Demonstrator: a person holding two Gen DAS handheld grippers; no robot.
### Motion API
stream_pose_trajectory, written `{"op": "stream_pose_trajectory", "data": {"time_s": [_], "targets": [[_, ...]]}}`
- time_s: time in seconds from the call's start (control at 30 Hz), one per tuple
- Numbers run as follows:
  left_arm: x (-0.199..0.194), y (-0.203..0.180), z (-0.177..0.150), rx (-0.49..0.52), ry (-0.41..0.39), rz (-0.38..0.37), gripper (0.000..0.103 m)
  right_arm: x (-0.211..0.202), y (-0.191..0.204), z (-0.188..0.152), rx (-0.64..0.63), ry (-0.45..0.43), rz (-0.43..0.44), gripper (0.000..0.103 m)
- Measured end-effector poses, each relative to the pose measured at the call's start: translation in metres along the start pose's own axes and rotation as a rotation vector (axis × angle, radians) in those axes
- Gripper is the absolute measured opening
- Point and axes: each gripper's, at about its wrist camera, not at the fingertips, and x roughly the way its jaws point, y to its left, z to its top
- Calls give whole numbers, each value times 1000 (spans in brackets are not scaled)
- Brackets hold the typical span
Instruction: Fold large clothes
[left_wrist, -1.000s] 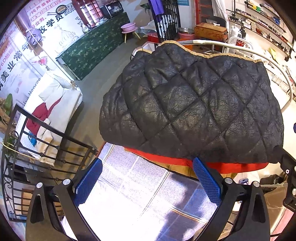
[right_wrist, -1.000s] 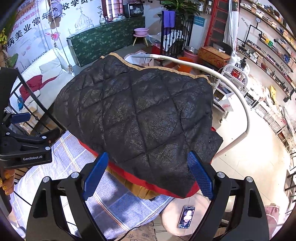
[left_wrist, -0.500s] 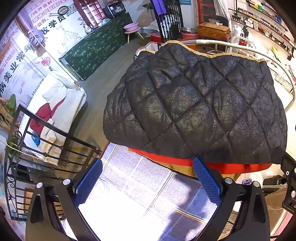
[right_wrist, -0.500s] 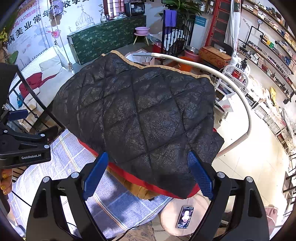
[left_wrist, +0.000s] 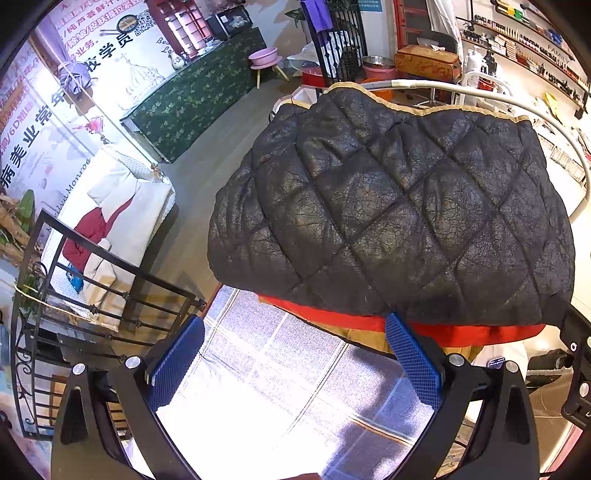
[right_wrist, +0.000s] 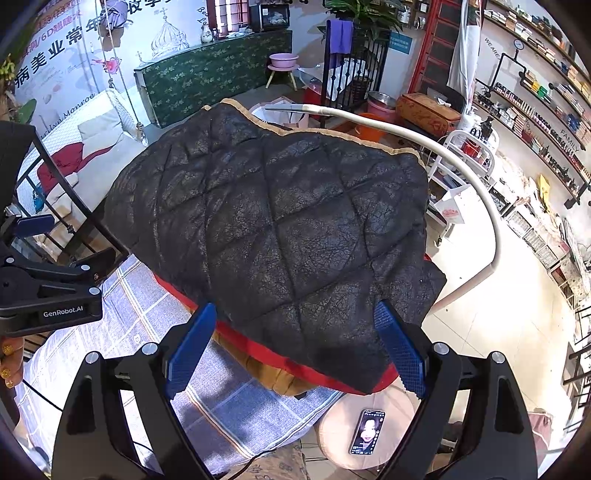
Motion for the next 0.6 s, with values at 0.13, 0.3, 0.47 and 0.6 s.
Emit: {"op": "stream_pose_trajectory", "data": {"time_s": [0.13,0.3,0.47,0.6], "targets": [[0,0,0,4,-2,7,97,0,0,0,1,1,1,87],[0,0,-1,-1,2,1,97,1,1,1,-5,-1,3,87],[-1,1,-2,-1,2,-1,97,1,2,4,-7,-4,4,87],[-1,1,-3,-1,5,-3,97,1,2,4,-7,-4,3,87]]}}
